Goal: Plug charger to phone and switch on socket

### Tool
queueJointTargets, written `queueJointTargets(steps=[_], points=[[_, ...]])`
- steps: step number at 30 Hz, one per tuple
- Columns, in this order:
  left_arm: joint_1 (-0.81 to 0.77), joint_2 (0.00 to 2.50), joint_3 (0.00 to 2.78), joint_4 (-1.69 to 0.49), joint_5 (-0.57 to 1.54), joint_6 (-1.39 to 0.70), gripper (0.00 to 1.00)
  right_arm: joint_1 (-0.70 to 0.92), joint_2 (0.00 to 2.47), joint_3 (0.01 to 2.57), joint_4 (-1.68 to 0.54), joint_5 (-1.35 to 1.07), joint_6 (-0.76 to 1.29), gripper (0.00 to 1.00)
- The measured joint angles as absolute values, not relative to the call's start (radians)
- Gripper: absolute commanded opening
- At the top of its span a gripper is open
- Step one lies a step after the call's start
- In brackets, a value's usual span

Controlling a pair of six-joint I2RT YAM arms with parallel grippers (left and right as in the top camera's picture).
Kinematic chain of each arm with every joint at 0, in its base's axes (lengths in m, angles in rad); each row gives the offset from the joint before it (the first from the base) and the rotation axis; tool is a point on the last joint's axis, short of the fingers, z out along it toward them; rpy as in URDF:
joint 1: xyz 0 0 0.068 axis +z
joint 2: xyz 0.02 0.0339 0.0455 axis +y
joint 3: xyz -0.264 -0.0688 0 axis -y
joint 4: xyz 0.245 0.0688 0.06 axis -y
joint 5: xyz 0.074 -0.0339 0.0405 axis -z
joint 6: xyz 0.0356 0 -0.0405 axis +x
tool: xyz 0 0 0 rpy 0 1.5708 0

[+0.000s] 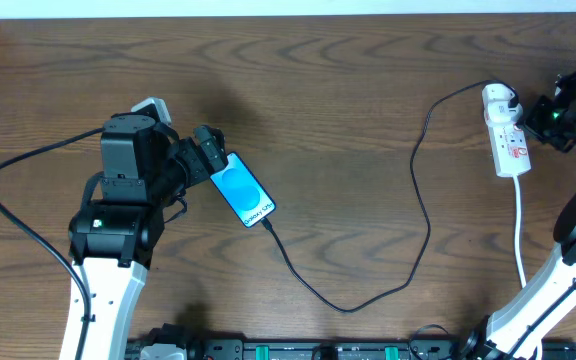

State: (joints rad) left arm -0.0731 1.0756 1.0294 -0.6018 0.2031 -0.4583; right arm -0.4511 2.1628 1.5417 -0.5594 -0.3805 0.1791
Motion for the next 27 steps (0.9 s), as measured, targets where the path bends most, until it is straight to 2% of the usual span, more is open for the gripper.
queueJointTargets(steps=[27], points=[[-0.073,1.076,1.029,-0.602,0.203,-0.459,0.97,-0.410,2.150,1.544,-0.576,-0.270,0.235,0.01]])
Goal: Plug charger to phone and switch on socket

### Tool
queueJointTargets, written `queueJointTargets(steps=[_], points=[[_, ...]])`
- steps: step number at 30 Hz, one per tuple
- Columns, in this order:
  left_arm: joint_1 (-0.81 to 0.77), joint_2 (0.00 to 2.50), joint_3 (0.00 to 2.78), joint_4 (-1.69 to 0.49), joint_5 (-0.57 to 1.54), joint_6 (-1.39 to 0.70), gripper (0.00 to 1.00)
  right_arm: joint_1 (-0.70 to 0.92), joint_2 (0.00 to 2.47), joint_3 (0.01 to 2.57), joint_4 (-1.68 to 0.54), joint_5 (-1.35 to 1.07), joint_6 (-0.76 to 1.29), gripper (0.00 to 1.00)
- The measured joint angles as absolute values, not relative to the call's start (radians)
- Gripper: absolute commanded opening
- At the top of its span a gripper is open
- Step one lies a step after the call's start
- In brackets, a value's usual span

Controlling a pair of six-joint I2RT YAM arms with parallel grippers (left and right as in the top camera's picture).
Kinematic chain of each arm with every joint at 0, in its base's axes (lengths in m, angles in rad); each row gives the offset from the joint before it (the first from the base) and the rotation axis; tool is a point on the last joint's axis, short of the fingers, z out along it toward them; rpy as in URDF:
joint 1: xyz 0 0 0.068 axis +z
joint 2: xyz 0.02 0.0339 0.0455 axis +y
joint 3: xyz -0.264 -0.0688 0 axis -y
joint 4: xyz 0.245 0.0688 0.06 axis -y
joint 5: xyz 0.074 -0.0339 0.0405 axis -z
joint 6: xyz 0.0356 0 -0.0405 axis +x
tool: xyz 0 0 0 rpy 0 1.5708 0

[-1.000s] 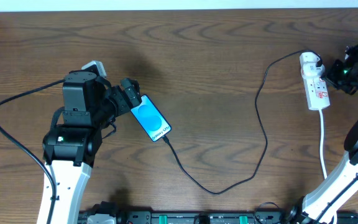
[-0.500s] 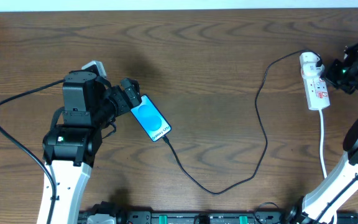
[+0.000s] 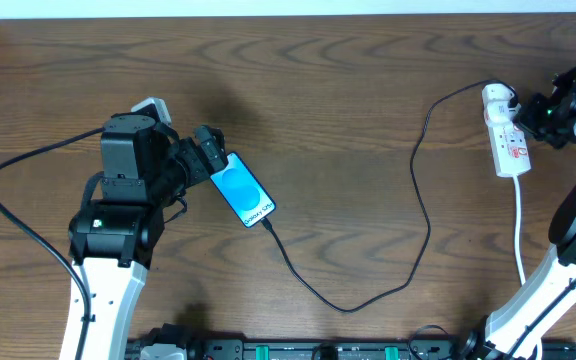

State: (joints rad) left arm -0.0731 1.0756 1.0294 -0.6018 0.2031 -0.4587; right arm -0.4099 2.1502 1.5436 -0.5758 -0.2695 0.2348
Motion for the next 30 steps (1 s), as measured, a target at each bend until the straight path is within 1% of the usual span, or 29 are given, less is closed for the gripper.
queueJointTargets(steps=[30], points=[[-0.073,1.076,1.029,-0.602,0.203,-0.459,0.97,-0.393,2.142,1.550,-0.609,-0.224,0.395,0.01]])
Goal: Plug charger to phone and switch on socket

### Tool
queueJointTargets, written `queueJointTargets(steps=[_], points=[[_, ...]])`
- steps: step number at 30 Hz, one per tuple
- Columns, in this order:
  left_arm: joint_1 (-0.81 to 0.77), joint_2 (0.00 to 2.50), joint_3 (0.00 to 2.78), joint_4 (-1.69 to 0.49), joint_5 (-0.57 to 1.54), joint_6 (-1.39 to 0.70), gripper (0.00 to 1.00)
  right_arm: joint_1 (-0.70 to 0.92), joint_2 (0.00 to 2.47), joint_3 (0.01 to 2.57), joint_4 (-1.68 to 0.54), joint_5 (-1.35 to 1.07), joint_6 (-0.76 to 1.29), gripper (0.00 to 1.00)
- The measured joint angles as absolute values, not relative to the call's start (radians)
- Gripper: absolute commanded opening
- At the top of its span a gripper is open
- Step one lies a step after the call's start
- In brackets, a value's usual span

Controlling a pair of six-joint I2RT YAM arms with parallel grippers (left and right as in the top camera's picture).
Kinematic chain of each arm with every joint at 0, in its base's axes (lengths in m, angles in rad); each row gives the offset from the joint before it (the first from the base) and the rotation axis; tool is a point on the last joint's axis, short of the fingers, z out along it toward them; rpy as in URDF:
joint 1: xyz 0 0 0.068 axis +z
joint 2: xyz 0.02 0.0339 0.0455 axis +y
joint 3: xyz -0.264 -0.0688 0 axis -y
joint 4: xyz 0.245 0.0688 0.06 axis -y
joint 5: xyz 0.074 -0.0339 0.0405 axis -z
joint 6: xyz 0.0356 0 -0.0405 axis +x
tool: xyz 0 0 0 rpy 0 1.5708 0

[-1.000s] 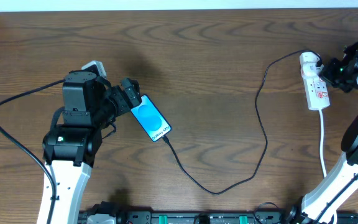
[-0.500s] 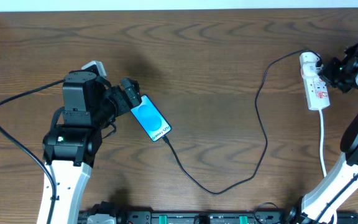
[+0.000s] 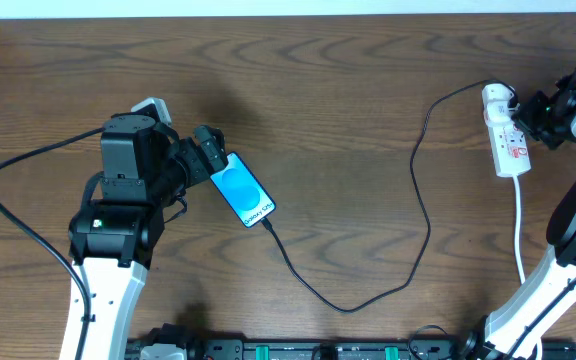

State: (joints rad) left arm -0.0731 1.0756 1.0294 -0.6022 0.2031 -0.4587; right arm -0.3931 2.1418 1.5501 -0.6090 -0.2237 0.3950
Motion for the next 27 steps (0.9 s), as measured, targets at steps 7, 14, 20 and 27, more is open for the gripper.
queueJointTargets(steps=[7,14,20,27], points=[[-0.073,1.076,1.029,-0.602,0.203,-0.459,0.96,-0.382,2.127,1.545,-0.658,-0.231,0.436,0.01],[-0.073,1.076,1.029,-0.601,0.203,-0.459,0.96,-0.292,2.136,1.511,-0.688,-0.382,0.468,0.01],[-0.073,1.076,1.029,-0.602,0.203,-0.458,0.97,-0.295,2.138,1.509,-0.680,-0.386,0.467,0.01],[-0.073,1.076,1.029,-0.602,0.203,-0.459,0.97,-0.326,2.121,1.489,-0.662,-0.416,0.458,0.01]])
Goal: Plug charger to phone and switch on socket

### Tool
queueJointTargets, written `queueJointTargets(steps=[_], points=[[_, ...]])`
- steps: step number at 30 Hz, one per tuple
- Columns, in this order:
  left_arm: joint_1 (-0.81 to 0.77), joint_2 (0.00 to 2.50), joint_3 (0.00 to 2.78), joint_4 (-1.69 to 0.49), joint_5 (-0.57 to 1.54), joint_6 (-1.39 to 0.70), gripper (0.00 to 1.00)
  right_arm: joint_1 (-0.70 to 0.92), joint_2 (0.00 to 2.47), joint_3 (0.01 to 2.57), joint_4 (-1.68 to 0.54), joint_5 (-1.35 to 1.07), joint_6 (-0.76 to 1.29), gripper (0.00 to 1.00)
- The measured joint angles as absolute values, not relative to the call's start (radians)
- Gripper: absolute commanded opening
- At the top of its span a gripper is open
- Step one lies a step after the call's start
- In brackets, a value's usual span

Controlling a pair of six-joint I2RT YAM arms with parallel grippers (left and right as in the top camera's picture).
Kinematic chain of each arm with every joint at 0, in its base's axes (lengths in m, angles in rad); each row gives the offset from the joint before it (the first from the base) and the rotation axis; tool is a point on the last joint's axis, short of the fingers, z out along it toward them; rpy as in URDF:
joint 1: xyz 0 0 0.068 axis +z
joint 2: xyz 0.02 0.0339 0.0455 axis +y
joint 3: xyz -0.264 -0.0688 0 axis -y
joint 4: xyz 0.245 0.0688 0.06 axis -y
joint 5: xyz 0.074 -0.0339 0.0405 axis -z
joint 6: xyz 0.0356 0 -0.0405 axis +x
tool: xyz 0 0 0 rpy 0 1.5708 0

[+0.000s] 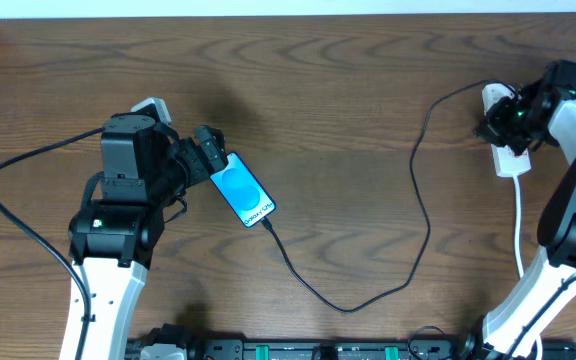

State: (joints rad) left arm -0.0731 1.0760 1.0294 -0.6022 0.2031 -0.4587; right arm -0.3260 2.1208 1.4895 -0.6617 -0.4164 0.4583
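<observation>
A phone [242, 191] with a lit blue screen lies slanted on the wooden table. My left gripper [211, 158] is shut on its upper-left end. A black charger cable [348, 306] is plugged into the phone's lower end. It loops across the table to a white plug [495, 95] in the white socket strip [511, 162] at the far right. My right gripper [495, 127] sits over the middle of that strip and hides its switch. Its fingers look closed together.
The strip's white lead [519, 230] runs down toward the front edge beside the right arm. A black cable [13, 215] from the left arm curves over the table's left side. A dark rail [298, 350] lines the front edge.
My right gripper has moved left from beside the socket strip to directly over it, covering its middle. The left gripper, phone and charger cable have not moved.
Throughout, the left gripper held the phone with the cable plugged in. The right gripper stood to the right of the strip, edged slightly closer over the two following moments, and now lies on top of the strip.
</observation>
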Motion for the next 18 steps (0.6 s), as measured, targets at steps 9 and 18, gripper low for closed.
queueJointTargets(steps=[9,18], points=[[-0.073,1.076,1.029,-0.602,0.204,-0.459,0.97,-0.521,1.782,1.476,-0.685,-0.381,0.367,0.01],[-0.073,1.076,1.029,-0.602,0.204,-0.458,0.96,-0.453,1.354,1.480,-0.900,-0.477,0.150,0.02]])
